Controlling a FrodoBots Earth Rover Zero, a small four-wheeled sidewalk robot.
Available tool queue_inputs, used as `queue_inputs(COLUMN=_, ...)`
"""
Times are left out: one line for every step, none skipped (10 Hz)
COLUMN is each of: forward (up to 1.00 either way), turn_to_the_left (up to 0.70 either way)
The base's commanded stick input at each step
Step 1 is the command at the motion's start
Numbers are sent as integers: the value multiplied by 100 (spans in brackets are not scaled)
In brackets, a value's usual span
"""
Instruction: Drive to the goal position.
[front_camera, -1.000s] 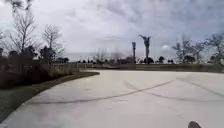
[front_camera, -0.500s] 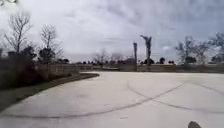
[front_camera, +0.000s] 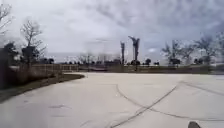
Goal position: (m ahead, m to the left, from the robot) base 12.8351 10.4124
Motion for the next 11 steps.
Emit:
queue_inputs(forward=100, turn_to_the_left=0)
queue_inputs(forward=100, turn_to_the_left=0)
queue_inputs(forward=100, turn_to_the_left=0)
queue_inputs(forward=100, turn_to_the_left=0)
queue_inputs(forward=100, turn_to_the_left=0)
queue_inputs(forward=100, turn_to_the_left=0)
queue_inputs(forward=100, turn_to_the_left=0)
queue_inputs(forward=100, turn_to_the_left=0)
queue_inputs(forward=100, turn_to_the_left=0)
queue_inputs(forward=100, turn_to_the_left=0)
queue_inputs(forward=100, turn_to_the_left=0)
